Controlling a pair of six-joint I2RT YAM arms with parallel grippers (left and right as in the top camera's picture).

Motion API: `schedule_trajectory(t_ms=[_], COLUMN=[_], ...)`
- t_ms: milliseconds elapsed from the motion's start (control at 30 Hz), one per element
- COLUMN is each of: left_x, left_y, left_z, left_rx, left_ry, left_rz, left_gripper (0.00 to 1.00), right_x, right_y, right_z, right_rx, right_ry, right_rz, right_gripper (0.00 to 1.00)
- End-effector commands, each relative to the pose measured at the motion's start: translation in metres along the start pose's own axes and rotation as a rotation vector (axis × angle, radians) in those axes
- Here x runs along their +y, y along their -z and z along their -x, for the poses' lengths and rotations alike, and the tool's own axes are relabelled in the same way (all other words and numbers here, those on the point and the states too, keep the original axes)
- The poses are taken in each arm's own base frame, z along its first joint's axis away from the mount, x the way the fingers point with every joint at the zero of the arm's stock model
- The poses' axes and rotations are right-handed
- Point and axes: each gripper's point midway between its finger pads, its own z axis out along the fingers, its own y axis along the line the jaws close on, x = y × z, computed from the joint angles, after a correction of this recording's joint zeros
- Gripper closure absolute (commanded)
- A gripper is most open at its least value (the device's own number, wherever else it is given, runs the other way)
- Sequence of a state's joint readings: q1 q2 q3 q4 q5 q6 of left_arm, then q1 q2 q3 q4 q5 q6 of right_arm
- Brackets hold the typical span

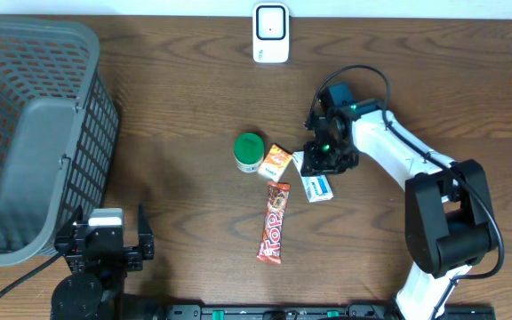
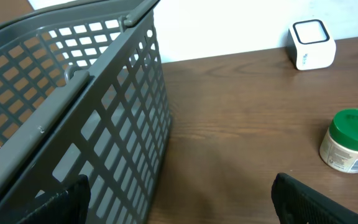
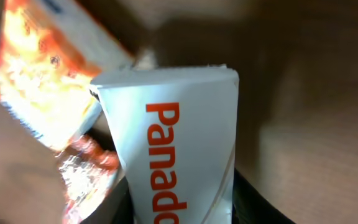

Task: Scan the item barcode
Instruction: 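Lift the Panadol box and carry it toward the white scanner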

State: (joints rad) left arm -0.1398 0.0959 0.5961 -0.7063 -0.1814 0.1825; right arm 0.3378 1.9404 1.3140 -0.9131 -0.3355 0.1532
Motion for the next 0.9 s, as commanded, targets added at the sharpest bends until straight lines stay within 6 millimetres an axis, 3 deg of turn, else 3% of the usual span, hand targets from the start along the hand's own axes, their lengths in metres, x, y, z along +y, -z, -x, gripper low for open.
schedule_trajectory(t_ms=[0,200,300,533,867], left_x=[0.000,0.000,0.000,0.000,0.000], left_y=[0.000,0.000,0.000,0.000,0.000], left_z=[0.000,0.000,0.000,0.000,0.000], left_rx=[-0.005,-0.005,-0.005,-0.005,-0.005], left_ry=[0.011,0.011,0.011,0.011,0.011], left_rz=[-0.002,-0.002,-0.002,-0.002,-0.002], left_gripper=[0.08,0.08,0.08,0.08,0.08], right_x=[0.031,0.084,0.098,0.112,0.128], right_y=[0.017,0.061,0.081,0.111,0.137], right_z=[0.005,0.002,0.005,0.013,0.016], right_rx=[0.014,-0.002,-0.051,-0.178,-0.231], right_ry=[0.074,0.230,0.278,0.398,0.415], right_rz=[0.181,0.557,0.721,0.920,1.091], right_gripper=[0.69,0.68,0.67,0.64,0.60])
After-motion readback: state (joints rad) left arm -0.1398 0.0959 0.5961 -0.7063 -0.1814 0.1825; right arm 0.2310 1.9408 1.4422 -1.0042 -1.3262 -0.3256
